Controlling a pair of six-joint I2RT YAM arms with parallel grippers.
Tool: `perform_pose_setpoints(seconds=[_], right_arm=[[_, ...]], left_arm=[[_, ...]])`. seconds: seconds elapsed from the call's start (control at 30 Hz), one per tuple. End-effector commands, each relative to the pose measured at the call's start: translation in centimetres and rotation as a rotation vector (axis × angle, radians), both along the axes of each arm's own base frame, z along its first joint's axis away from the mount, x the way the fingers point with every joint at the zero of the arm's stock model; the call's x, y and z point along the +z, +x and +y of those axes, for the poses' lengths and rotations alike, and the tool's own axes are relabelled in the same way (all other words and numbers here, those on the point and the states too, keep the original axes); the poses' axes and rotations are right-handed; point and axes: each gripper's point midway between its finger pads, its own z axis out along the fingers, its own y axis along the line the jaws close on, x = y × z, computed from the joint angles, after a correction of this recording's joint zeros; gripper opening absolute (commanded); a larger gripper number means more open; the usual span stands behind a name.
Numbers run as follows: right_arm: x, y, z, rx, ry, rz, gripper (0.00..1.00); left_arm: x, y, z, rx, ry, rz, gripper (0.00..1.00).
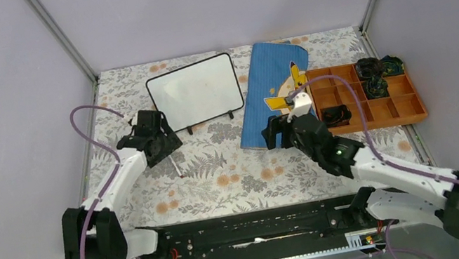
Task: Write a sentence on the whiteboard
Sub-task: Move the whiteboard stand to the center of the board.
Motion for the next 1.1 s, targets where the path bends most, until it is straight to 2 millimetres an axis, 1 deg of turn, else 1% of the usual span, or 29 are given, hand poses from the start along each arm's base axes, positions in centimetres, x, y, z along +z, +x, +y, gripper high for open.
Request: perform_pose_setpoints(seconds=[0.0,0.1,0.2,0.27,0.37,0.47,0.57,0.67,0.77,0.9,1.07], right_arm=[[0.9,2.6,4.0,0.041,0.081,-0.036,0.87],[0.1,4.2,6.0,0.041,0.052,-0.046,0.84],[-1.0,5.9,7.7,0.04,0.015,-0.042,0.82],[-1.7,7.0,8.8,0.047,-0.011,-0.042,0.8],[-2.7,8.6,10.3,0.059,-0.053,-0.042,0.77],[-4.4,10.0,11.6,0.06,-0.105,-0.018,0.73],[-6.0,11.2,12.2,0.052,-0.159,0.004,0.66],[-6.7,12.1,13.0,0.052,-0.178,0.007,0.62],[-7.5,12.9,13.4,0.039,-0.2,0.023,0.62],[-8.8,13.8,13.2,0.016,-0.208,0.061,0.63],[-10.3,14.0,13.3,0.018,-0.215,0.091,0.63]], left_arm=[[3.0,1.2,0.2,-0.034,0.004,-0.115,0.81],[4.0,1.1,0.2,-0.057,0.008,-0.162,0.82],[5.7,1.0,0.3,-0.092,0.011,-0.255,0.82],[6.9,0.8,0.6,-0.09,0.019,-0.324,0.82],[7.8,0.0,1.4,-0.067,0.04,-0.392,0.82],[8.8,-0.4,1.8,-0.049,0.057,-0.447,0.82],[9.9,-0.6,2.0,-0.042,0.081,-0.484,0.82],[10.2,-0.7,1.8,-0.045,0.08,-0.496,0.82],[10.2,-0.6,1.6,-0.049,0.074,-0.5,0.82],[10.2,-0.5,1.5,-0.049,0.066,-0.499,0.82],[10.3,-0.4,1.2,-0.058,0.055,-0.507,0.82]])
